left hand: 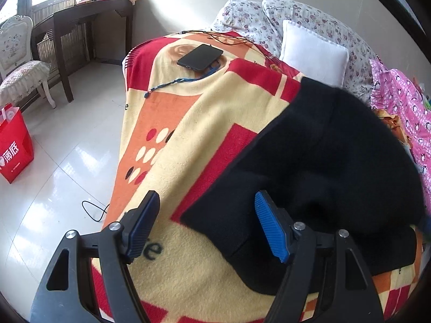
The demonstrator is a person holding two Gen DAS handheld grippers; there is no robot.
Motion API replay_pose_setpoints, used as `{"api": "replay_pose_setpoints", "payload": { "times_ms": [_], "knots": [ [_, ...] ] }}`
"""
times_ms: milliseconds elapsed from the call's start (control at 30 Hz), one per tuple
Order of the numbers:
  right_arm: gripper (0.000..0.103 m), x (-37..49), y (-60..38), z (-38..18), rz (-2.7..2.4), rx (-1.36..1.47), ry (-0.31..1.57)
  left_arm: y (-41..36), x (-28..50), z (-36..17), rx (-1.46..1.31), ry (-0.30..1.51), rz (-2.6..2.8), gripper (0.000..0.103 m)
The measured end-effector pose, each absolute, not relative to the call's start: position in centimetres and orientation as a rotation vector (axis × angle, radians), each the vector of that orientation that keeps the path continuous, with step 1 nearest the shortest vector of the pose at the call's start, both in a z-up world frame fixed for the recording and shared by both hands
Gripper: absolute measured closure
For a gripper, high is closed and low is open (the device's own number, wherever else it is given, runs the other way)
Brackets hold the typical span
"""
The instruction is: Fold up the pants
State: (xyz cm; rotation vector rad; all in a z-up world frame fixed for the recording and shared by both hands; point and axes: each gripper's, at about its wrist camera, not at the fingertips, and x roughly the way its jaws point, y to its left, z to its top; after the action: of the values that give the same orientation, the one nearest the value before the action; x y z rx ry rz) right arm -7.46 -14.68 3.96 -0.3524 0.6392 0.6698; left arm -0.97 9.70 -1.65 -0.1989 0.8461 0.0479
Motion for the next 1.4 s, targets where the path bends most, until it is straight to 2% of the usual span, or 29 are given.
{"api": "replay_pose_setpoints", "payload": {
  "times_ms": [100, 167, 233, 267, 300, 400, 500, 533, 567, 633, 667, 767, 900, 1067, 1233, 1333, 1400],
  "knots": [
    [0.082, -8.1, -13.5, 0.0, 0.673, -0.371, 0.762, 9.4, -1.4, -1.1, -0.172, 0.834, 0.042, 0.03],
    [0.081, -7.7, -13.6, -0.1, 0.665, -0.352, 0.798, 9.3, -1.5, -0.8, -0.171, 0.827, 0.031, 0.03],
    [0.059, -7.1, -14.1, 2.2, 0.671, -0.282, 0.775, 9.3, -1.6, -0.5, -0.175, 0.812, 0.017, 0.03],
    [0.03, -6.6, -14.4, 3.5, 0.676, -0.247, 0.756, 9.3, -1.5, -0.4, -0.178, 0.806, 0.013, 0.03],
    [0.02, -6.0, -14.4, 5.1, 0.68, -0.22, 0.728, 9.2, -1.4, -0.5, -0.179, 0.805, 0.009, 0.03],
    [0.019, -3.9, -12.7, 7.8, 0.649, -0.226, 0.647, 9.1, -0.4, -1.3, -0.177, 0.822, 0.008, 0.03],
    [0.019, 0.9, -9.7, 7.4, 0.533, -0.285, 0.677, 9.2, 0.0, -1.5, -0.187, 0.827, -0.004, 0.03],
    [0.02, 2.9, -8.9, 6.7, 0.512, -0.3, 0.708, 9.2, 0.0, -1.4, -0.192, 0.822, -0.008, 0.03],
    [0.025, 4.2, -8.3, 6.0, 0.501, -0.304, 0.739, 9.2, 0.2, -1.2, -0.198, 0.815, -0.018, 0.03],
    [0.07, 7.7, -7.1, 3.8, 0.503, -0.301, 0.844, 8.9, 1.0, -1.1, -0.199, 0.82, -0.046, 0.03],
    [0.096, 8.4, -6.8, 3.1, 0.505, -0.298, 0.873, 8.7, 1.3, -1.1, -0.199, 0.821, -0.058, 0.03],
    [0.099, 9.6, -7.6, 4.0, 0.503, -0.214, 0.853, 7.7, 3.4, -1.6, -0.178, 0.836, -0.091, 0.03],
    [0.099, 7.9, -8.0, 8.9, 0.591, -0.11, 0.74, 7.8, 6.4, -2.6, -0.176, 0.876, -0.057, 0.028],
    [0.099, 3.9, -5.4, 9.6, 0.627, -0.177, 0.705, 11.8, 3.3, -1.2, -0.269, 0.814, 0.0, 0.028],
    [0.099, 0.1, -3.1, 6.0, 0.722, -0.168, 0.75, 15.7, -1.1, -0.8, -0.259, 0.792, 0.107, 0.028],
    [0.098, -1.4, -0.2, 1.7, 0.752, -0.216, 0.831, 17.1, -2.5, 0.0, -0.281, 0.77, 0.138, 0.028],
    [0.093, -1.0, 0.7, -0.9, 0.74, -0.211, 0.88, 17.1, -3.1, 0.9, -0.278, 0.744, 0.151, 0.028]
  ]
}}
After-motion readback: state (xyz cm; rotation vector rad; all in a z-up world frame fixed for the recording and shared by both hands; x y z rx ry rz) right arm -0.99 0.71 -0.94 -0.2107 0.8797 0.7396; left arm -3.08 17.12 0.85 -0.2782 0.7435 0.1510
